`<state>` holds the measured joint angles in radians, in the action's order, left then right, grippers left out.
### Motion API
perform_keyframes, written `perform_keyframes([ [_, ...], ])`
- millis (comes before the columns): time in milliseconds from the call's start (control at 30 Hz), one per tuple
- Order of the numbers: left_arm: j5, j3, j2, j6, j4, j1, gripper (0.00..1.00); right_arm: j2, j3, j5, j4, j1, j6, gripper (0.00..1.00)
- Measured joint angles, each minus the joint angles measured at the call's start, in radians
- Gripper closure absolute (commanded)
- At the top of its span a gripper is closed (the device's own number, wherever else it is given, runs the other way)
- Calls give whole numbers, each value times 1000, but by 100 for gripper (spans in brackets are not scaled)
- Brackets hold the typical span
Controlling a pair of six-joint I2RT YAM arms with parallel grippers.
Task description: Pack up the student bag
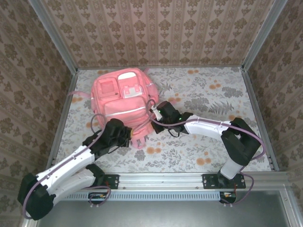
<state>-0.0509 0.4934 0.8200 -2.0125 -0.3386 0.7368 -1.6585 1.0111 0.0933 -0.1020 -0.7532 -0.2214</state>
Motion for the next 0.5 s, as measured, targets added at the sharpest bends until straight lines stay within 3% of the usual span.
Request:
perform_keyframes([
  [267,2,-42,-65,0,-24,0,100,116,-43,53,-67,-1,-53,100],
  [500,-12,-51,12,1,-109,-6,100,190,-109,-165,-169,-94,-225,100],
])
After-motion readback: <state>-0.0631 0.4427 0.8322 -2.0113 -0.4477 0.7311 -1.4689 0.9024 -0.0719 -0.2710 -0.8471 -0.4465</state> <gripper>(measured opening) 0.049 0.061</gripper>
